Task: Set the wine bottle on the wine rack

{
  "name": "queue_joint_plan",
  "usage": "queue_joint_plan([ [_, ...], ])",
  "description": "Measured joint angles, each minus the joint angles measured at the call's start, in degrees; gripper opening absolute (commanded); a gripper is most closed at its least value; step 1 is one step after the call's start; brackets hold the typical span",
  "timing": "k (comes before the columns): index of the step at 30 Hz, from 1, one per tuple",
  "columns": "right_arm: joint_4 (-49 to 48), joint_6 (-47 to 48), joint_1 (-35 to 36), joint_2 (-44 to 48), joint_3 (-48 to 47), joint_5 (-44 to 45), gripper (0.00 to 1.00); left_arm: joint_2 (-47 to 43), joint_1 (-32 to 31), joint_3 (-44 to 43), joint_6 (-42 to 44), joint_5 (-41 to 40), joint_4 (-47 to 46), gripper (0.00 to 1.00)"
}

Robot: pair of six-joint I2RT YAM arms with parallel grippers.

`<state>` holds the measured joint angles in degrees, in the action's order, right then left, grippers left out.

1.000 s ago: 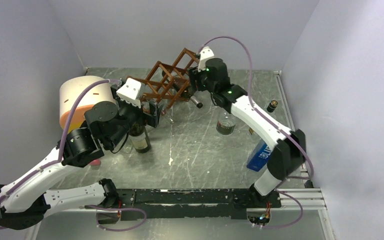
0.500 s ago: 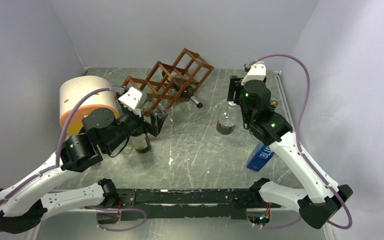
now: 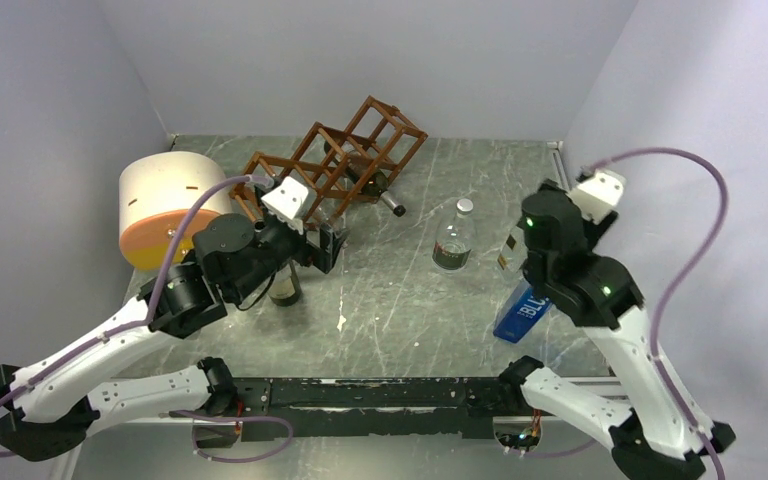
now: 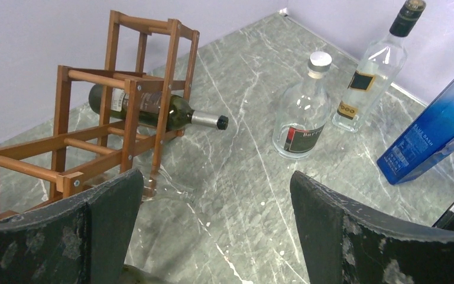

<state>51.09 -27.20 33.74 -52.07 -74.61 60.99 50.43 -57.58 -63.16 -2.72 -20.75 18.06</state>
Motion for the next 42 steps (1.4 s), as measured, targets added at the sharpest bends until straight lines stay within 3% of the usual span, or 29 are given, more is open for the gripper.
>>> queue_joint_plan([
  [5, 8.50, -7.67, -0.02, 6.51, 0.17, 1.16, 0.71, 1.66, 0.00, 0.76, 0.35, 0.46, -0.70, 0.98],
  [12, 14.45, -13.51, -0.02, 7.04, 4.02, -0.11, 0.67, 2.78, 0.00, 0.96, 0.35, 0.50, -1.95, 0.98],
  [18, 14.75, -14.71, -0.02, 8.87, 9.35, -1.25, 0.42, 3.61, 0.00, 1.27, 0.33, 0.48, -2.56, 0.98],
  [25, 12.33, -11.47, -0.04, 12.07, 11.69, -1.73, 0.00, 4.90, 0.00, 1.29, 0.33, 0.44, -2.84, 0.98],
  [31, 10.05, -7.85, -0.04, 11.04, 11.63, -3.41, 0.00, 5.46, 0.00, 1.31, 0.11, 0.74, -3.78, 0.98],
  [42, 2.89, 7.48, -0.04, 6.67, 7.78, -19.21, 0.00, 10.14, 0.00, 4.85, -1.75, 7.48, -10.78, 0.98],
])
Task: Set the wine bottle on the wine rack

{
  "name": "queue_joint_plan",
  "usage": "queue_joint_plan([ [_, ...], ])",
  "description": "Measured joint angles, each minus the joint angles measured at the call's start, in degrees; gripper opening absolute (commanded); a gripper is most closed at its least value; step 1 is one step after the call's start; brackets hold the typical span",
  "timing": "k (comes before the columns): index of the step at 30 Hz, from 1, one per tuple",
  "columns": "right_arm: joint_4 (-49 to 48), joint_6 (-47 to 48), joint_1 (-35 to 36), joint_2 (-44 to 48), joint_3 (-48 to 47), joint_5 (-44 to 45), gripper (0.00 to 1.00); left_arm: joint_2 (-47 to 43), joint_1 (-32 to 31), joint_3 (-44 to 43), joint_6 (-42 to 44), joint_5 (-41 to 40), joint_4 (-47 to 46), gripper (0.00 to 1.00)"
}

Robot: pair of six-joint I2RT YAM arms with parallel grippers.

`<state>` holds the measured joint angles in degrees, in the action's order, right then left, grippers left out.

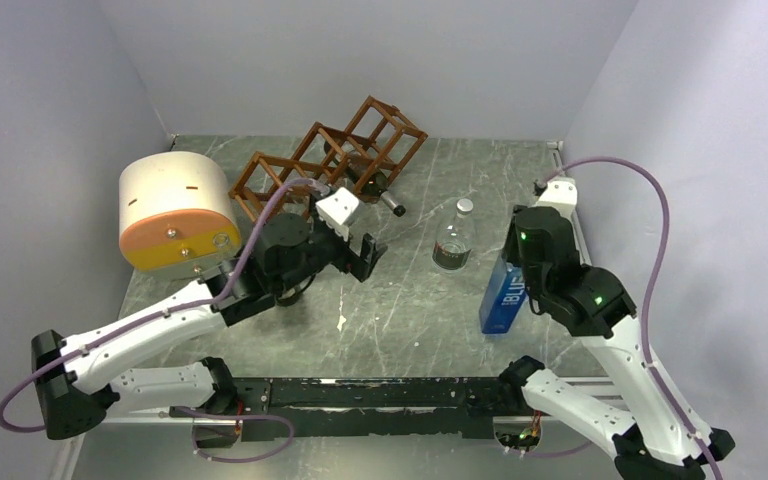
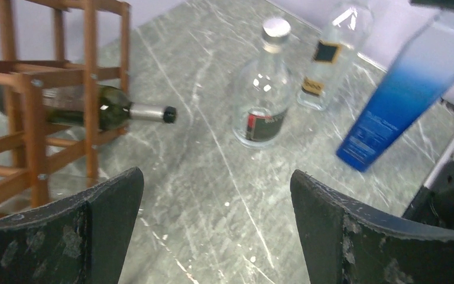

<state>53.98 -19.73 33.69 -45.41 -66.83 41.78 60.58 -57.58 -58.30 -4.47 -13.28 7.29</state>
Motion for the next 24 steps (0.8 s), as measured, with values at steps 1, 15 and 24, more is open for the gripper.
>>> queue_joint_plan([
  [1, -0.63, 0.76, 0.00, -0.55, -0.35, -1.57, 0.00, 0.37, 0.00, 1.40, -0.07, 1.51, -1.75, 0.98],
  [15, -10.60, 3.28, 0.00, -7.63, -1.68, -24.50, 0.00, 12.57, -1.95, 19.58, -0.44, 11.37, -37.24, 0.97],
  [24, -16.41, 1.49, 0.02, -7.89, -1.20, -32.50, 0.00, 23.69, -2.60, 21.73, 2.14, 15.76, -53.55, 0.99],
])
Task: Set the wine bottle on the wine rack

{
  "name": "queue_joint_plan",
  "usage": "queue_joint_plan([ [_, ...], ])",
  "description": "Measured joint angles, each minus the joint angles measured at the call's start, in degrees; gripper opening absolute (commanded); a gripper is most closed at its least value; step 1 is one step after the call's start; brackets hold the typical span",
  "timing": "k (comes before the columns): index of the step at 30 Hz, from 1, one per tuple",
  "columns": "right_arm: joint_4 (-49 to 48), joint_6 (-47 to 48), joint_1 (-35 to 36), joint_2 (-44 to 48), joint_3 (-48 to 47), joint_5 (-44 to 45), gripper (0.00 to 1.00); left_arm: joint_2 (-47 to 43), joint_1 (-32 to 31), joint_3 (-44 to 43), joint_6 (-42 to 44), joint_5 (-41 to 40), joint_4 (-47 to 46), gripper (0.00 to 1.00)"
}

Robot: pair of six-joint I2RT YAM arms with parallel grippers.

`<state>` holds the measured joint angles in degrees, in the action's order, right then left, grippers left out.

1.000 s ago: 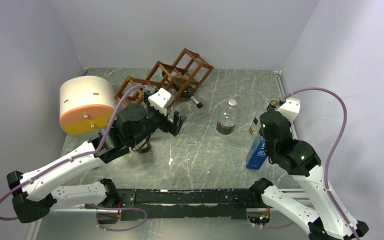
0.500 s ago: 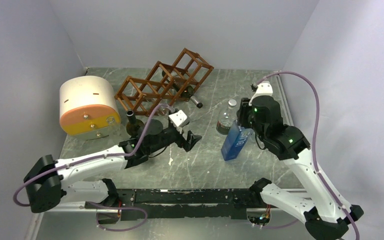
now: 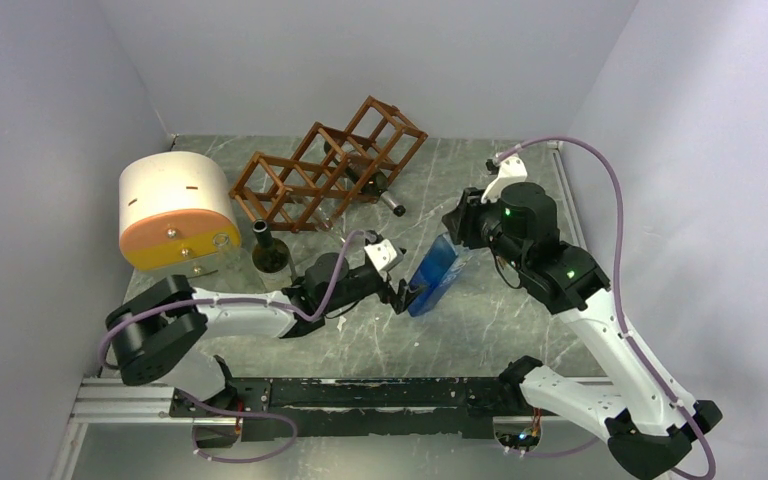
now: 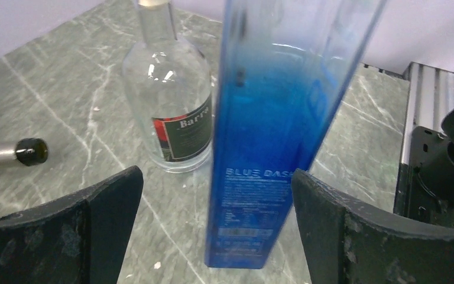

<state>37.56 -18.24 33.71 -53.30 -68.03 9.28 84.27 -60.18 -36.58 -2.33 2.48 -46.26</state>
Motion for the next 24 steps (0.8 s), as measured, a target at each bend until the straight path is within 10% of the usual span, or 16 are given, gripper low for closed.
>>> queue_joint_plan([
  [17, -3.34, -2.86, -0.13, -0.11, 2.27, -3.80, 0.00, 10.32, -0.04, 1.20, 1.60, 8.00, -13.79, 0.94],
  [24, -4.28, -5.27, -0.13, -0.20, 2.93, -4.07, 0.00, 12.13, -0.04, 1.31, 3.02, 7.89, -15.69, 0.71],
])
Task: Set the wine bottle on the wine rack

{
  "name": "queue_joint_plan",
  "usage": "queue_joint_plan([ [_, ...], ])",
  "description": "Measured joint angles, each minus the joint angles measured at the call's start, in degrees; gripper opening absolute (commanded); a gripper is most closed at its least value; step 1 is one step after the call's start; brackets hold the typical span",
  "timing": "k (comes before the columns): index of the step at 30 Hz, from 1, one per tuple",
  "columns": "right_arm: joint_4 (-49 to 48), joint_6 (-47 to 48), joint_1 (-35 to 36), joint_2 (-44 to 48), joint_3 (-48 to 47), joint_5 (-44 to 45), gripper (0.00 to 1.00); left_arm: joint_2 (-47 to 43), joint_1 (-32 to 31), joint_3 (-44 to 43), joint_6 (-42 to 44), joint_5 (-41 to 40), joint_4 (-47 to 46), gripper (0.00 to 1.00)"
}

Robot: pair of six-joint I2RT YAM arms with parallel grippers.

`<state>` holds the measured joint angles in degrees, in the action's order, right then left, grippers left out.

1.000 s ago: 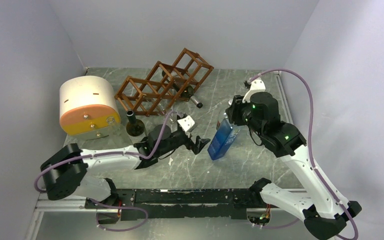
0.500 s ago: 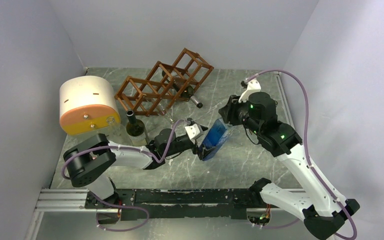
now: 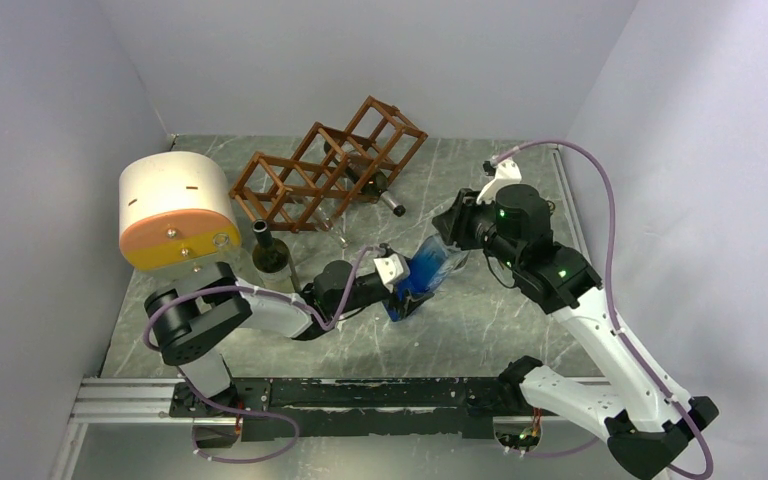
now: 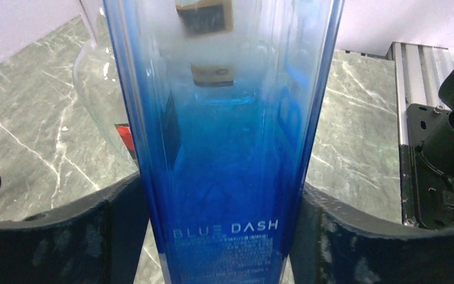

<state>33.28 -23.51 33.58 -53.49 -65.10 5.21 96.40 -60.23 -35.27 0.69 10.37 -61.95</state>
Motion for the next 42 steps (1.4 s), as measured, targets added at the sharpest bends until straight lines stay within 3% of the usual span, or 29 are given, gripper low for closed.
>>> queue_joint_plan([
  [3, -0.55, -1.05, 0.00, 0.00, 0.90, -0.13, 0.00, 0.20, -0.02, 0.50, 0.57, -0.07, -1.62, 0.40],
  [5, -0.55, -1.33, -0.02, 0.00, 1.05, -0.17, 0.01, 0.26, -0.17, 1.36, 1.14, -0.90, -3.02, 0.09],
  [6, -0.61, -1.42, 0.00, 0.00, 1.05, -0.26, 0.11, 0.26, -0.22, 1.88, 1.51, -1.22, -4.09, 0.07],
  [9, -0.44, -1.27, 0.02, -0.02, 1.03, -1.01, 0.37, -0.17, -0.31, 3.52, 2.49, -2.45, -6.34, 0.07],
  [14, 1.03, 1.22, 0.11, -0.42, -1.42, -3.10, 0.60, -3.30, -0.31, 5.27, 7.98, -3.91, -4.79, 0.07],
  [23, 5.11, 10.25, 0.11, -1.25, -12.22, -4.63, 0.70, -10.54, -0.26, 1.62, 30.36, -4.50, 15.80, 0.07],
  [29, 10.51, 15.39, 0.11, -1.31, -14.38, -4.79, 0.78, -12.63, -0.24, -4.15, 46.84, -6.16, 24.35, 0.07],
  [35, 14.23, 17.31, 0.11, 1.90, -11.58, -5.31, 0.86, -13.97, -0.24, -7.50, 57.33, -6.49, 27.78, 0.07],
  [42, 15.63, 18.51, 0.11, 6.80, -6.08, -6.67, 0.86, -16.20, -0.24, -7.50, 65.51, -5.01, 29.27, 0.07],
])
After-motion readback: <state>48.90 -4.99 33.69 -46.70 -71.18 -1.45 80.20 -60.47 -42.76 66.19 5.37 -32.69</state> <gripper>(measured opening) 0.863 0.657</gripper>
